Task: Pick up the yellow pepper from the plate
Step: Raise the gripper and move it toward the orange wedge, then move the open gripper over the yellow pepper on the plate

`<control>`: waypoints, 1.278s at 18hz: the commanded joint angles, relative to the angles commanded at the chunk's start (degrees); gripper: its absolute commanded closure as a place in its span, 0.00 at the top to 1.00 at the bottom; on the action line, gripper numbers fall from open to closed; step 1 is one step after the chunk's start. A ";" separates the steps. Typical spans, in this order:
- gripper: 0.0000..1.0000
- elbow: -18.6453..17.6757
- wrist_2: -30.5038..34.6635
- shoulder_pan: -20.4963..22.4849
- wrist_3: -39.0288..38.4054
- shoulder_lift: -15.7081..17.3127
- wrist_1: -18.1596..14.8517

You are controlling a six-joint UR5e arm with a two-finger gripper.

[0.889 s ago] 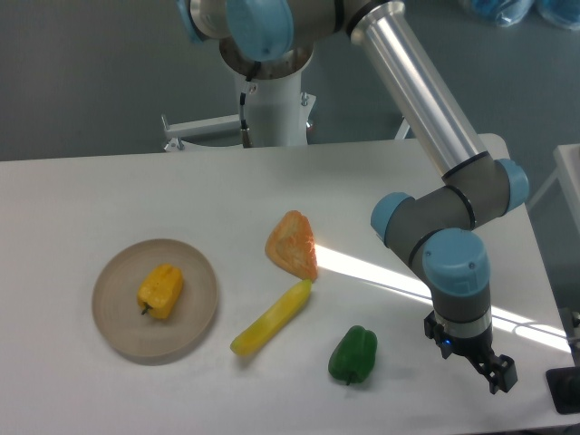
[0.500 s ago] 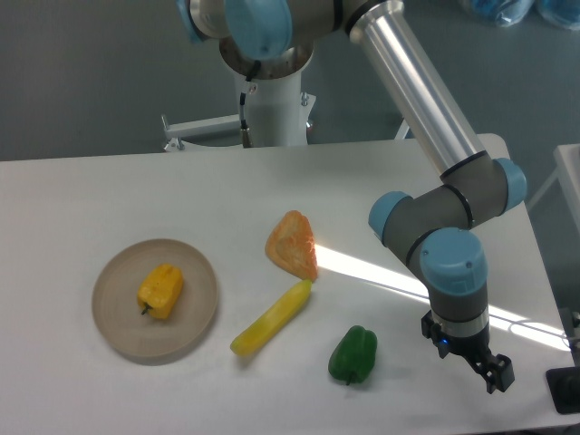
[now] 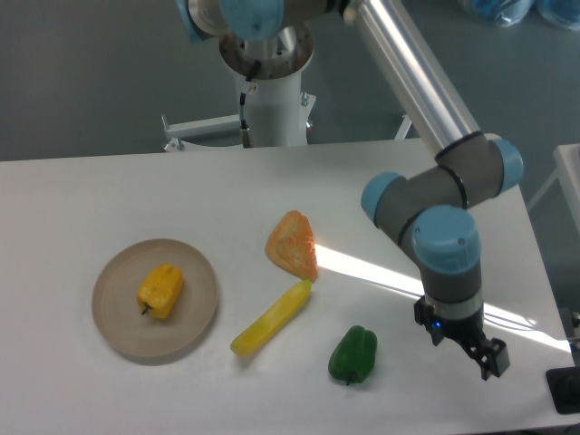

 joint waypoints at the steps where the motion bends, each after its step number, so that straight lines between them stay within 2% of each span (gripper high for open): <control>1: 1.00 -1.75 -0.09 -0.09 -0.36 1.67 -0.53; 3: 1.00 -5.01 -0.18 -0.26 -1.40 5.44 -2.02; 7: 1.00 -10.37 -2.81 -1.23 -9.74 12.48 -5.18; 12: 1.00 -16.88 -10.88 -3.42 -21.52 18.38 -5.37; 14: 1.00 -19.77 -12.13 -5.00 -25.74 20.92 -5.28; 18: 1.00 -23.91 -12.22 -9.57 -32.33 22.78 -4.75; 23: 1.00 -26.03 -12.48 -14.93 -39.29 22.52 -4.40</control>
